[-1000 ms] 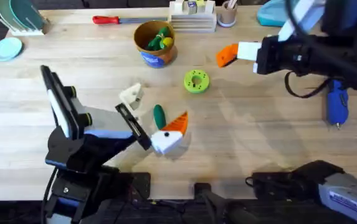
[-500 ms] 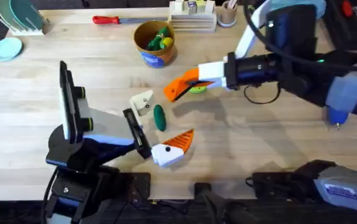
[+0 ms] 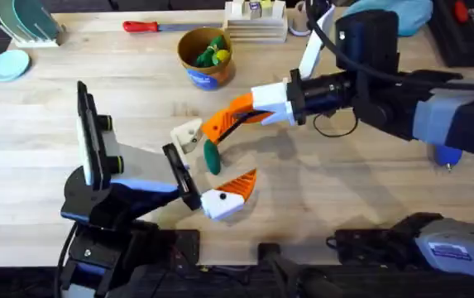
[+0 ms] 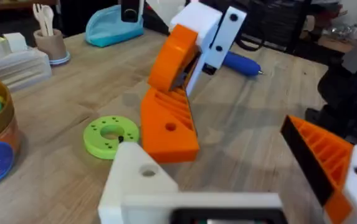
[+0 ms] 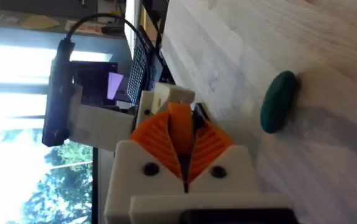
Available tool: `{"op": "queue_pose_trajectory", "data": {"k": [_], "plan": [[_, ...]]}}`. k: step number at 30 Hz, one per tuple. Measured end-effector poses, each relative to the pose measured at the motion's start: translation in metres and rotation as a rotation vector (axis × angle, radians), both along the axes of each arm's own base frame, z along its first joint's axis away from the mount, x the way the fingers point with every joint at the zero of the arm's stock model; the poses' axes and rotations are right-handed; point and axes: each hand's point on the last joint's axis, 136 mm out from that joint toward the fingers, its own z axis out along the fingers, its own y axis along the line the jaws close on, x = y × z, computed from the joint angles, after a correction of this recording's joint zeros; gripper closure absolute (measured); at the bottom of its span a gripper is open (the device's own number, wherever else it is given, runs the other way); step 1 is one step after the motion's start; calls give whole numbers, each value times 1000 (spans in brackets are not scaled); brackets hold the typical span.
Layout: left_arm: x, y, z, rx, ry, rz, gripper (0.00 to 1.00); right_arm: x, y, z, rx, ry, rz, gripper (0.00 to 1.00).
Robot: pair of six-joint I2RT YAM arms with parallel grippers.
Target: Pick up the gripper from the table and insert it into the empty holder that is missing its gripper. Then pick up a screw, insert it into the mounting hole, and use the screwdriver to tighten it. Finally, clean up the table by picking up the vegetable and placing it into the bucket.
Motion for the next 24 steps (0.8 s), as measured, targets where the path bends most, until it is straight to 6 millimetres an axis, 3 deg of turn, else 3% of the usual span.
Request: {"op": "queue_pose_trajectory", "data": {"k": [8,24], "plan": [[2,1,0,1,0,12,8,0,4,0,-1,28,-12,994],[23,15,0,5,-2,154,8,24,45,-19,67,124,-61,994]]}}
